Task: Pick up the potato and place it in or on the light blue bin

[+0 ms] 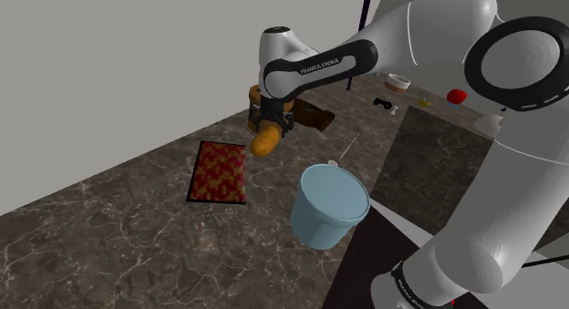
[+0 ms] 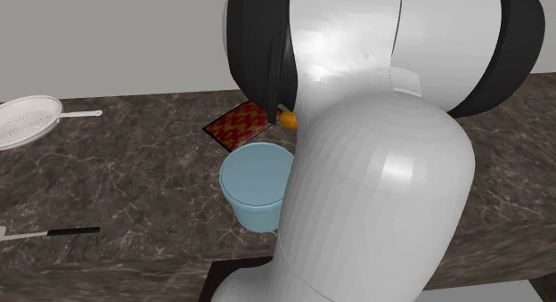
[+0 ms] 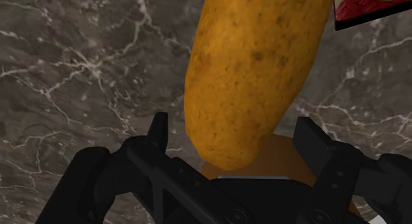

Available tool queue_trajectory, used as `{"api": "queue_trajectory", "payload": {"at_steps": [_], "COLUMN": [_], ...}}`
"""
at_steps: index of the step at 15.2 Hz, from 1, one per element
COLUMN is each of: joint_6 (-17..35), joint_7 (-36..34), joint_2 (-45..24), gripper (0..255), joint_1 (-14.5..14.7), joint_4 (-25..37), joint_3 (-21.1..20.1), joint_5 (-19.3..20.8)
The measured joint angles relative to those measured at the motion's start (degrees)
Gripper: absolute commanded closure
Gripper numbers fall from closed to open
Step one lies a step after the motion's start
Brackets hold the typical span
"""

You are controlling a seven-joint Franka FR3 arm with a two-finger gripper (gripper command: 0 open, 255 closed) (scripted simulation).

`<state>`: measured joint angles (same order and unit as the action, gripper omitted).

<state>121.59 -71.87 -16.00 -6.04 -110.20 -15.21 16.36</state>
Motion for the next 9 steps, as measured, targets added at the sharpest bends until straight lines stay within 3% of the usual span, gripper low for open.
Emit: {"api": "queue_trajectory", "payload": {"at_steps": [6, 7, 9], "joint_6": [0.4, 0.4, 0.4], "joint_7": [-0.1, -0.1, -0.1], "joint_2": [-0.1, -0.1, -0.1], "gripper": [0, 255, 255], "joint_1": [0.0, 0.0, 0.0], "joint_4": [-0.3, -0.3, -0.2], "joint_3": [0.0, 0.0, 0.0], "joint_5": [0.1, 0.1, 0.1]}}
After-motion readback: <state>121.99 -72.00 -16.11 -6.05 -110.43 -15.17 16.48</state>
